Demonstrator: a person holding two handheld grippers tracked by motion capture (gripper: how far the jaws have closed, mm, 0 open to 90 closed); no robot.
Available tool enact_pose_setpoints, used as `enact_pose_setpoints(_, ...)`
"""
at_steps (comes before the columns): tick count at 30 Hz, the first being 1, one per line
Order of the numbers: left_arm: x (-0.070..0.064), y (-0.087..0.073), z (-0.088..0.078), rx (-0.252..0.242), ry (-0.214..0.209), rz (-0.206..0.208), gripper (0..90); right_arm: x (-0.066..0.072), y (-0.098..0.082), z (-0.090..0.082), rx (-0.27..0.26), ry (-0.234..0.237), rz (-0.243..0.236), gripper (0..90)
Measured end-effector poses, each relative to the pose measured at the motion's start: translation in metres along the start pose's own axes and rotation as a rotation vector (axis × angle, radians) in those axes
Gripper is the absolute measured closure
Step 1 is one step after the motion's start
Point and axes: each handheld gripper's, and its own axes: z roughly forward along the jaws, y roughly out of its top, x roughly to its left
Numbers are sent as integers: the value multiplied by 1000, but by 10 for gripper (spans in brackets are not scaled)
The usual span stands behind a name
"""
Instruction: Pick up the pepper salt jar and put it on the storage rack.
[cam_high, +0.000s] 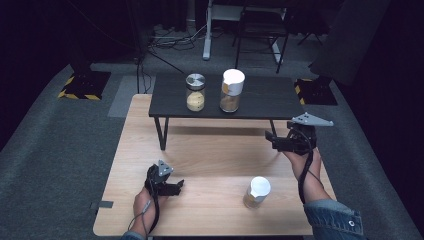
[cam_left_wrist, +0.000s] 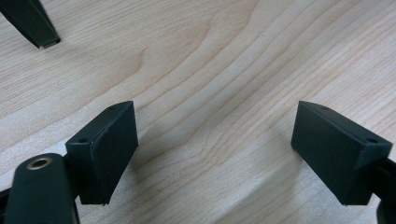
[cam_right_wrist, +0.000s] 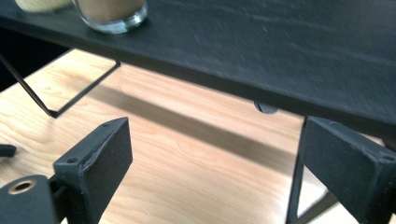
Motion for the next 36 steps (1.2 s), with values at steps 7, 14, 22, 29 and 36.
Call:
enact_pose_setpoints(7, 0, 0, 0, 0, 0, 0, 147, -13, -24, -5, 19, -10, 2, 74)
enact_pose_setpoints(14, 0, 0, 0, 0, 0, 0, 146, -27, -47, -8, 29, -5, 22, 64)
enact_pose_setpoints(22, -1, -1, 0, -3, 6, 5, 144, -38, -71, -8, 36, -4, 41, 46)
enact_pose_setpoints(29, -3, -1, -1, -4, 9, 17, 141, -42, -88, -4, 54, -11, 47, 42)
enact_pose_setpoints(36, -3, -1, -1, -3, 10, 19, 137, -43, -103, 0, 77, -14, 49, 40)
